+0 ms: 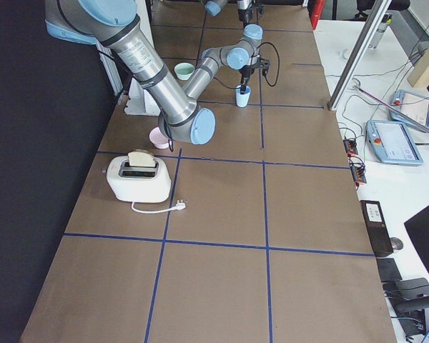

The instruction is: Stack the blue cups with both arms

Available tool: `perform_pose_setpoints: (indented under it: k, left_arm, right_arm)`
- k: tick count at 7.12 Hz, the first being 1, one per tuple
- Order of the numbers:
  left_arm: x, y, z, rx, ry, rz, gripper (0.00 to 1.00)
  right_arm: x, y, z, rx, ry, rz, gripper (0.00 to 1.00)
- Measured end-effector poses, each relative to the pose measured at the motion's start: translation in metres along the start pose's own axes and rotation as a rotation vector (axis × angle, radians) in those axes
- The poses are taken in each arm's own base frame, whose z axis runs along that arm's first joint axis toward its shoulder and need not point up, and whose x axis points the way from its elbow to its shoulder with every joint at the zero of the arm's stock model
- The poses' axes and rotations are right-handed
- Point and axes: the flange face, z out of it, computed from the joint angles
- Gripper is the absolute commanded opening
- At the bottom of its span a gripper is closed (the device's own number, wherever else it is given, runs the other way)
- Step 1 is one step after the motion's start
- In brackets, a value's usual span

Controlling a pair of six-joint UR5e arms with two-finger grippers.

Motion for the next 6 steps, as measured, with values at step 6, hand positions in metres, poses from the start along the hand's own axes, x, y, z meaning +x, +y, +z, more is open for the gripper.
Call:
perform_pose_setpoints:
  k: [6]
  left_arm:
    - [-0.203, -0.056, -0.036, -0.053, -0.132, 0.307, 1.0]
  right_arm:
    - [0.343, -0.052, -0.089, 0.08, 0.064, -0.146, 1.0]
